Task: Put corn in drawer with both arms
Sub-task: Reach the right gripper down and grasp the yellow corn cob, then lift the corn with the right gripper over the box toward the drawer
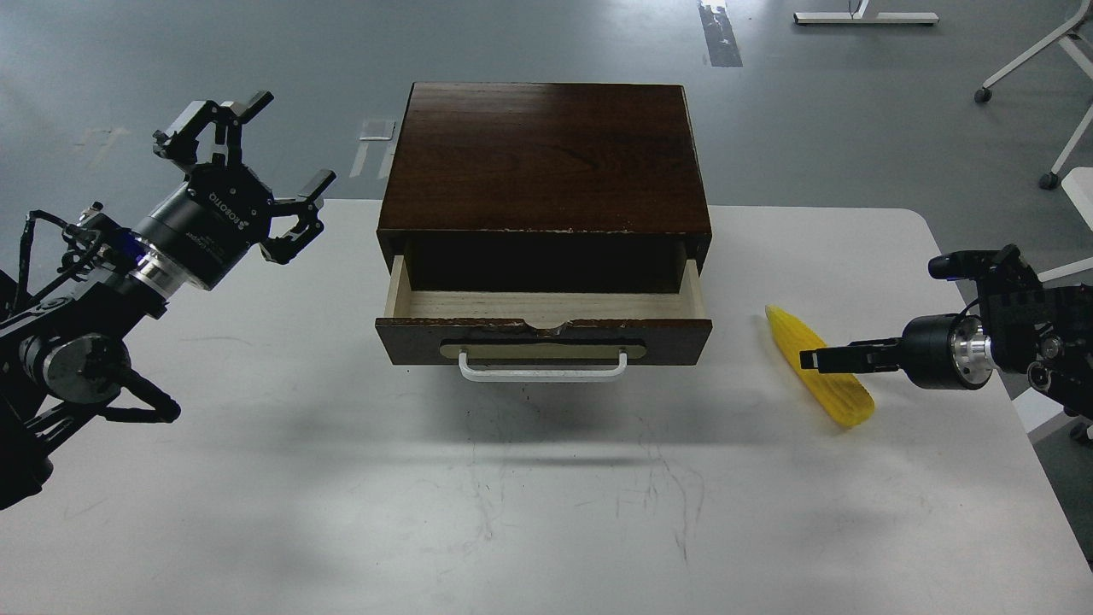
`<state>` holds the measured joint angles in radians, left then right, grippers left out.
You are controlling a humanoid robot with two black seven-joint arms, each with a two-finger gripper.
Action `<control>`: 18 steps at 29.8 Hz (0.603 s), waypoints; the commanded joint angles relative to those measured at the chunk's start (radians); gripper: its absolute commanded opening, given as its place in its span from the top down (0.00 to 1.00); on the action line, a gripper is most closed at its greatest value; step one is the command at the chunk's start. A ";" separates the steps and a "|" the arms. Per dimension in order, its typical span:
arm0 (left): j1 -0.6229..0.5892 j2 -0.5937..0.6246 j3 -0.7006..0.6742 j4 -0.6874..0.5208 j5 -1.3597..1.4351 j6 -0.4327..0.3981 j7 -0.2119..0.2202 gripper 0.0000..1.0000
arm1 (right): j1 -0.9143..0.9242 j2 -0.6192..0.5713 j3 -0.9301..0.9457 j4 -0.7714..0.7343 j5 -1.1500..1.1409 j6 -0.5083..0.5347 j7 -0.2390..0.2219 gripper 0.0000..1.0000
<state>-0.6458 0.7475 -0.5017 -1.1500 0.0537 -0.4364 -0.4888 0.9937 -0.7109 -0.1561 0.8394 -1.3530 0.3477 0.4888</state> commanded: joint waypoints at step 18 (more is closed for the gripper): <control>0.006 0.009 0.000 -0.005 0.003 -0.001 0.000 0.02 | 0.058 -0.028 -0.033 0.021 0.002 -0.003 0.000 0.96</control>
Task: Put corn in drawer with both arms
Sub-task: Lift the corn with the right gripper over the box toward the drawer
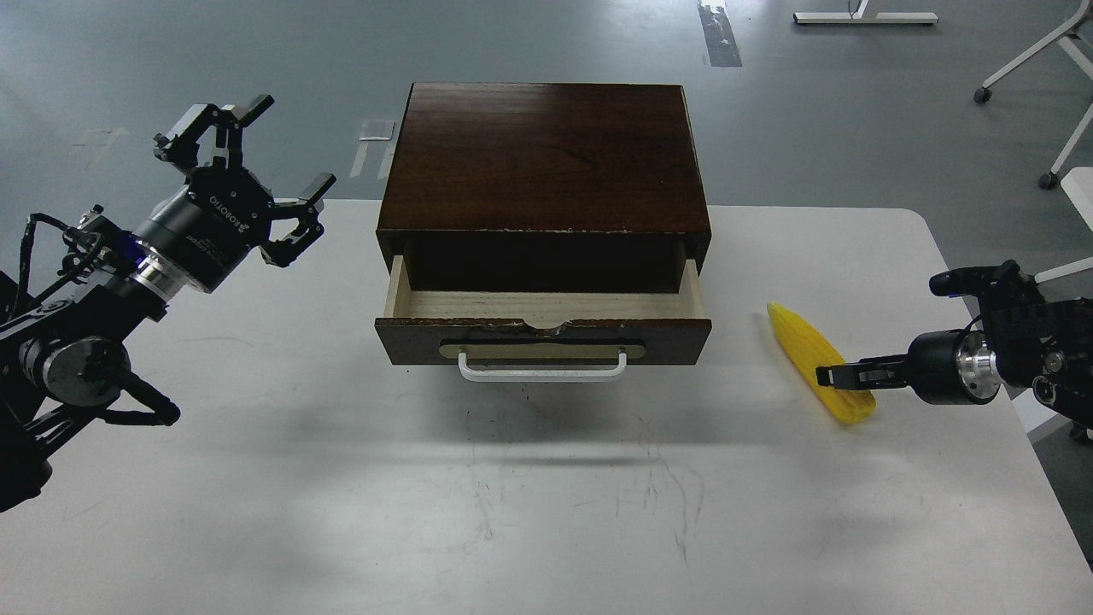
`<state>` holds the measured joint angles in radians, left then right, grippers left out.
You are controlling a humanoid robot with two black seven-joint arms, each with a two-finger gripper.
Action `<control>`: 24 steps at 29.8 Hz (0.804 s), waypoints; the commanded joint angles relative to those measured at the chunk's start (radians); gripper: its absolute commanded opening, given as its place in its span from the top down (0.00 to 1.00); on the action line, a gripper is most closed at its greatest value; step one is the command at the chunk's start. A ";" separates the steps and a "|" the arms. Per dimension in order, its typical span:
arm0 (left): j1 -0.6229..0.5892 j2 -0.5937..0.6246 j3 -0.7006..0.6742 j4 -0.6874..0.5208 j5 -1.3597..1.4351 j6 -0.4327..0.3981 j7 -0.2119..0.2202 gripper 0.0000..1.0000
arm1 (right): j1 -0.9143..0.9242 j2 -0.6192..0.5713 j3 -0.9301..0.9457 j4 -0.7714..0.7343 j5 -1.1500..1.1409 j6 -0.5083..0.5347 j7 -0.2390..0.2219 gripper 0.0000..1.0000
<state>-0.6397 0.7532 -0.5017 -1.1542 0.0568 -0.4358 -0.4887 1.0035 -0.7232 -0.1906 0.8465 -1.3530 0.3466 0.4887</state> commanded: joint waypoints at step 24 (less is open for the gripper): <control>-0.001 0.011 -0.018 -0.001 0.000 -0.015 0.000 0.02 | 0.837 0.266 -0.256 0.364 -0.141 -0.001 0.000 0.95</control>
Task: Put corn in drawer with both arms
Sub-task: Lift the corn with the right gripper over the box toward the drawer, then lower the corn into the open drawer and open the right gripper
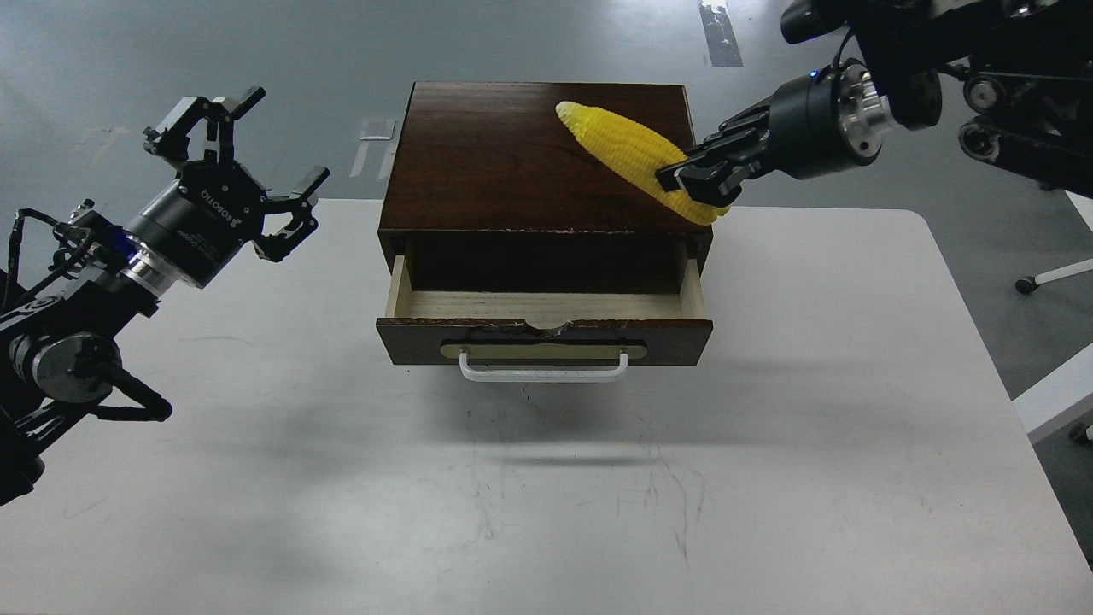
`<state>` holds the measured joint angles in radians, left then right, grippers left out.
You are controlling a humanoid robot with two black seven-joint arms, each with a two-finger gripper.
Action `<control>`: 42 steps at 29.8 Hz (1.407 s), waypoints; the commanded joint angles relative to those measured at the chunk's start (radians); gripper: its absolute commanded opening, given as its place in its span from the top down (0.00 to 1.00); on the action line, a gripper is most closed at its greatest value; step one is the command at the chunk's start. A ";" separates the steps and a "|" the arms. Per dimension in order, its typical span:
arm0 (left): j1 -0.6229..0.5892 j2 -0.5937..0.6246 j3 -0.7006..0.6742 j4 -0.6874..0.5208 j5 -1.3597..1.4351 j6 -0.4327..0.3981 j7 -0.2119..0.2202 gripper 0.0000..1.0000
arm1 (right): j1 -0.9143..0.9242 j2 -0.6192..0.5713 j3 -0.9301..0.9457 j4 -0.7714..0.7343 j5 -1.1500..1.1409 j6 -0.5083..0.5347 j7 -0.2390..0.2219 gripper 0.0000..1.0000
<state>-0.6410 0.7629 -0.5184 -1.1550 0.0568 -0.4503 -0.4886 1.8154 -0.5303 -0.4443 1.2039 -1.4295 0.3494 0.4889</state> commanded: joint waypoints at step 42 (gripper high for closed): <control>0.003 0.022 -0.022 -0.003 0.000 -0.025 0.000 0.02 | -0.054 0.220 -0.089 -0.015 -0.186 -0.142 0.000 0.67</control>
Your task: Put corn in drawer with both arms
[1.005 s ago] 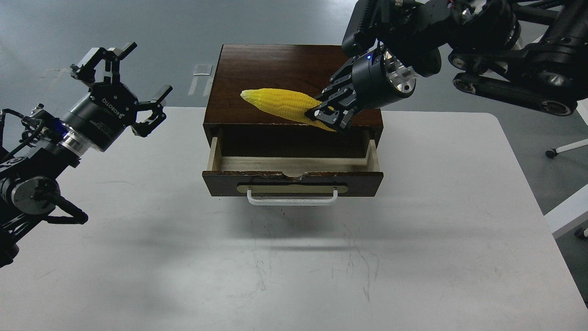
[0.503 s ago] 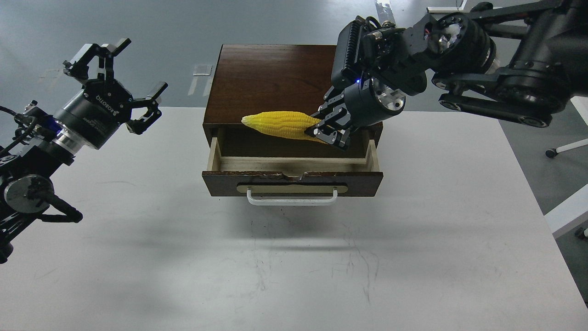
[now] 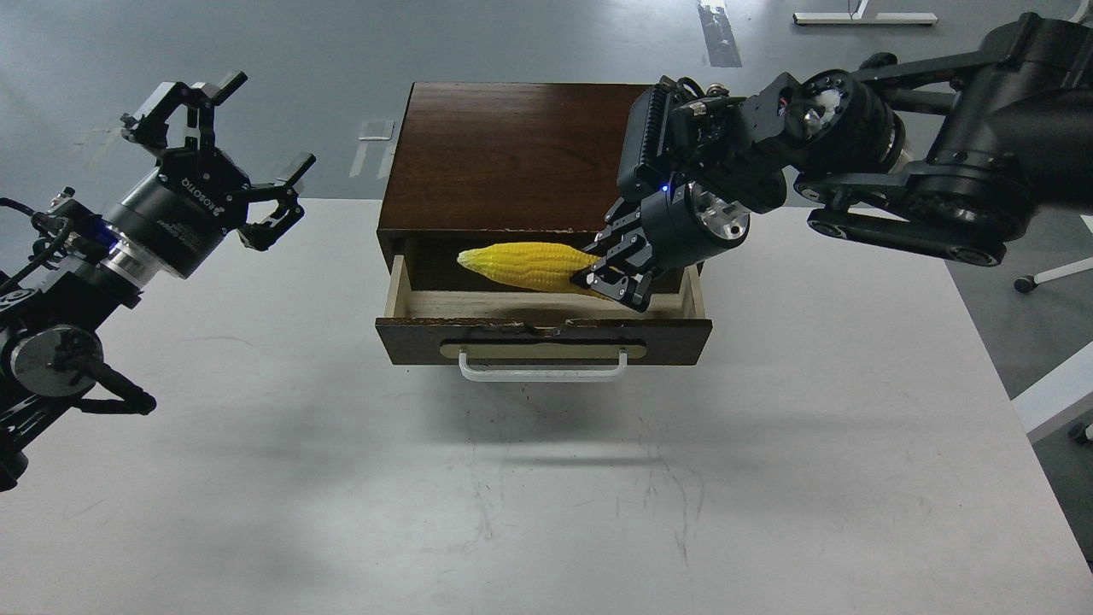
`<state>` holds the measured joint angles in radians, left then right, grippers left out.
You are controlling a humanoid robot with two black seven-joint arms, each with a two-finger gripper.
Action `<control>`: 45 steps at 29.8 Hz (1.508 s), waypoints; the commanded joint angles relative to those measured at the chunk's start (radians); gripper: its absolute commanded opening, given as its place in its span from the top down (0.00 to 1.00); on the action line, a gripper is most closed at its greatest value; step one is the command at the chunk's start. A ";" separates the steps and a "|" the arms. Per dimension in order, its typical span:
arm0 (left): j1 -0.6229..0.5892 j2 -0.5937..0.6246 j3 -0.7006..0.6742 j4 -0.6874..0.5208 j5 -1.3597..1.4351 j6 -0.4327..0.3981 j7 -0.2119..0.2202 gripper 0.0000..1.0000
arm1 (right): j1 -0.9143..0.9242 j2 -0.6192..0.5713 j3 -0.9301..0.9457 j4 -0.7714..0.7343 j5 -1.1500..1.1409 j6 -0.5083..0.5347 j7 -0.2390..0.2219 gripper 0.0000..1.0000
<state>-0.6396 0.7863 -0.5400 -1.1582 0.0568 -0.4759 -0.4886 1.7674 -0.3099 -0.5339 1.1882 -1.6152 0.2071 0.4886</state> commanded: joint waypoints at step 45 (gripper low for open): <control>0.005 -0.022 0.000 0.000 0.001 -0.013 0.000 0.02 | -0.255 -0.337 0.330 -0.053 1.178 -0.026 0.000 0.01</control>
<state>-0.6371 0.7674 -0.5405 -1.1580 0.0571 -0.4858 -0.4887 1.6055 -0.6116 -0.2687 1.1361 -0.5491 0.1821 0.4884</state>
